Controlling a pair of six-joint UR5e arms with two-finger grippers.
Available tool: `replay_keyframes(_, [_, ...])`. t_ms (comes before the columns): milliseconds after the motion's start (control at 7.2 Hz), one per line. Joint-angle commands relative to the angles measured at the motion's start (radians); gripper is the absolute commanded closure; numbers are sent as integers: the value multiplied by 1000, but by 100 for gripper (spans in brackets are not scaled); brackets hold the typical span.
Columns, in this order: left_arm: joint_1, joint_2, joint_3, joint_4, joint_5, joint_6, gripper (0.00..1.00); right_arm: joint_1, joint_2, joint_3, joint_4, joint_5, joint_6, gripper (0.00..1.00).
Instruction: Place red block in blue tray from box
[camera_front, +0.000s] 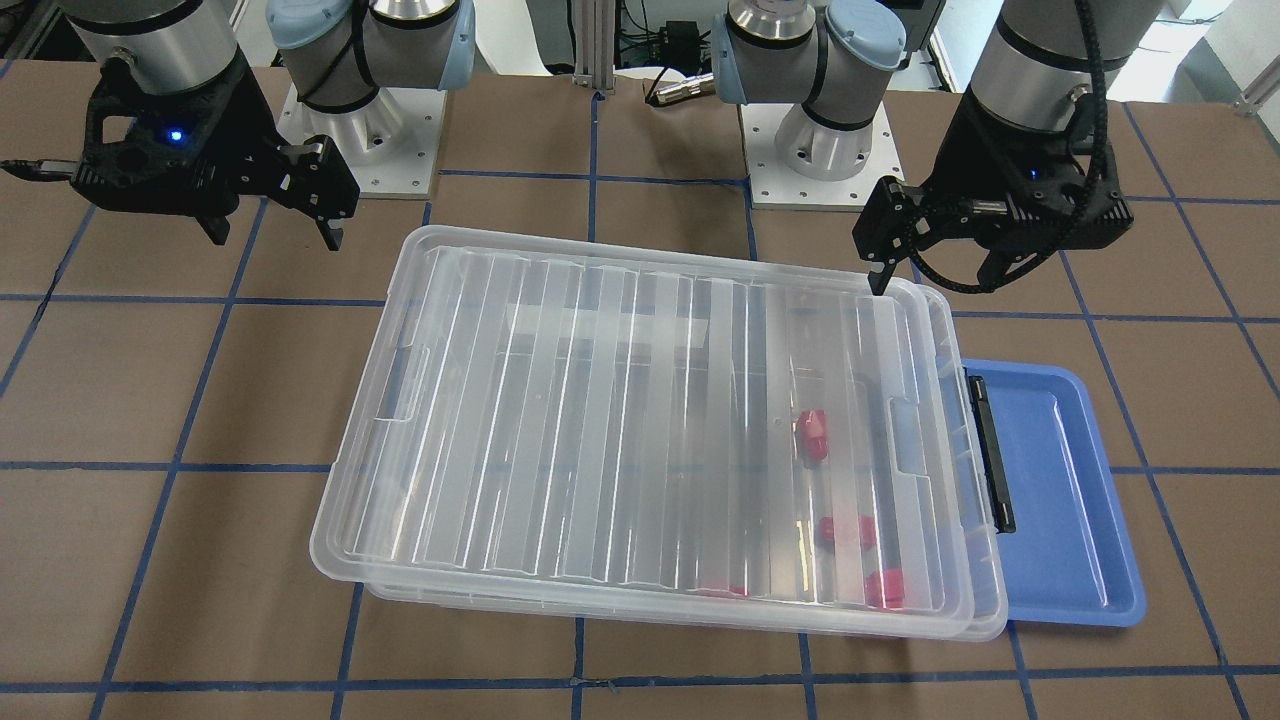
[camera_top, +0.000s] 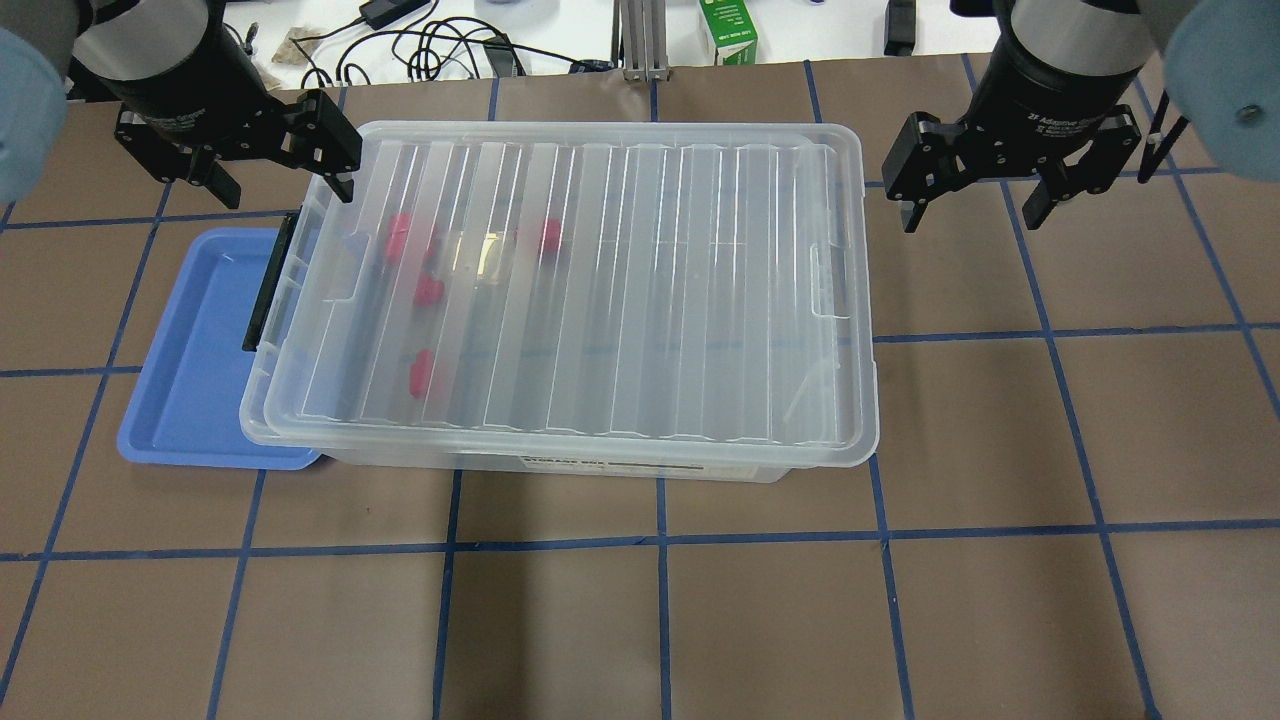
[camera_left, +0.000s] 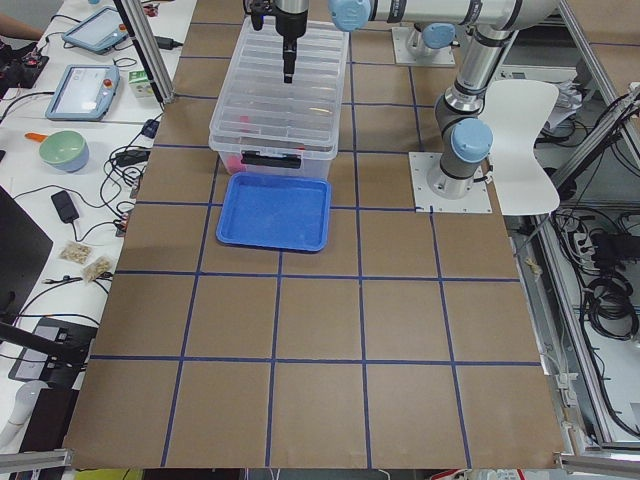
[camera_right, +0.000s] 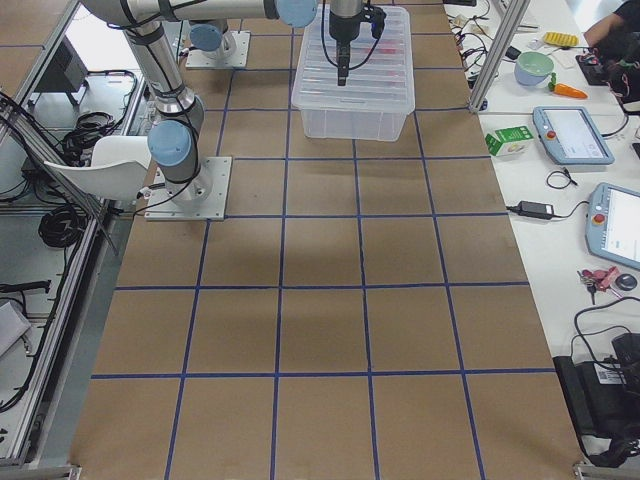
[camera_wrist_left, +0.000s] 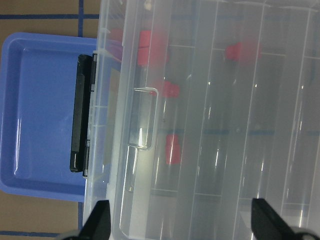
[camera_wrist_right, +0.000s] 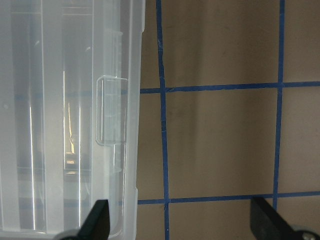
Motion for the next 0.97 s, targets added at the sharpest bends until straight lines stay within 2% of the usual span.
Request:
replay_keyframes(0, [0,0,0,0,0,0,0,0,-1,2,6,1,0,0])
replay_keyframes(833, [0,0,0,0,0,0,0,0,25,24,-7,11,12,0])
